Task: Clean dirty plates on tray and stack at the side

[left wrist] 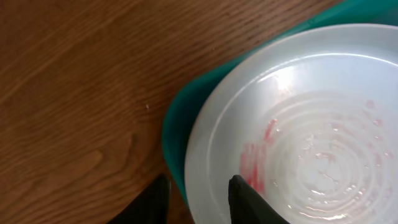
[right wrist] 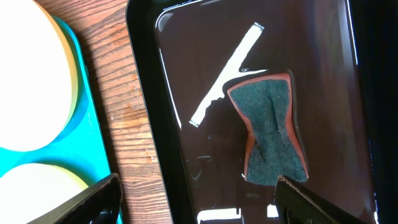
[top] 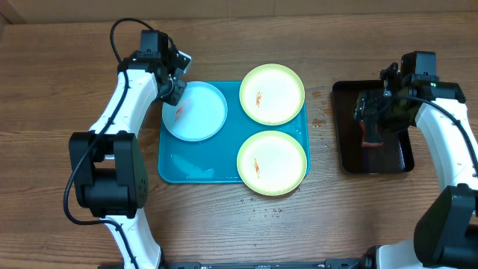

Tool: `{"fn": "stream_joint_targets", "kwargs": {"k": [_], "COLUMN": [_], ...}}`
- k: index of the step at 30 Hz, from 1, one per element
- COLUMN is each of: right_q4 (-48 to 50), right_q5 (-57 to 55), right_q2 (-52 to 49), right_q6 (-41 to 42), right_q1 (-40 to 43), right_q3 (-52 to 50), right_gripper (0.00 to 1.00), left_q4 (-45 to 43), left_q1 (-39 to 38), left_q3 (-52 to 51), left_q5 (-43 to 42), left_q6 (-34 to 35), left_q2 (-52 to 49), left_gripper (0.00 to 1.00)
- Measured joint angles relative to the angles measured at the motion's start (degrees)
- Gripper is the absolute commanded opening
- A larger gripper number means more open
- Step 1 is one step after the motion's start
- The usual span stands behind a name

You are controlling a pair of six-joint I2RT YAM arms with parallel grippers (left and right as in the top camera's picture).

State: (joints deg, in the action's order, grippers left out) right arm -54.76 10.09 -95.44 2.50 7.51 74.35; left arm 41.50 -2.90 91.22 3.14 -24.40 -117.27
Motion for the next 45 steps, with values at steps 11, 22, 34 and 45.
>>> {"fn": "stream_joint_targets", "kwargs": {"k": [11,22,34,45], "right_q4": [-0.2,-0.3,-0.3,-0.3], "right_q5": [0.0,0.0,0.0,0.0], "right_q2": [0.0,0.0,0.0,0.0], "right_q6": [-0.2,-0.2,-0.2,-0.2], "right_q1": [0.0,0.0,0.0,0.0], "right_q3": [0.0,0.0,0.0,0.0], "right_gripper": [0.8,0.8,0.81,0.81], "left_q4": [-1.5,-1.4,0.6,-0.1], "left_q1": [0.0,0.0,0.0,0.1], "left_q3": [0.0,-0.2,2.6,2.6], "left_q5": [0.1,1.0,2.6,3.0], "left_q6": [-2.7,-2.8,-8.9,-11.8], "left_q2": [-5.4,-6.2,-6.1,-6.1], "left_gripper": [0.24,0.23,0.22,0.22]}}
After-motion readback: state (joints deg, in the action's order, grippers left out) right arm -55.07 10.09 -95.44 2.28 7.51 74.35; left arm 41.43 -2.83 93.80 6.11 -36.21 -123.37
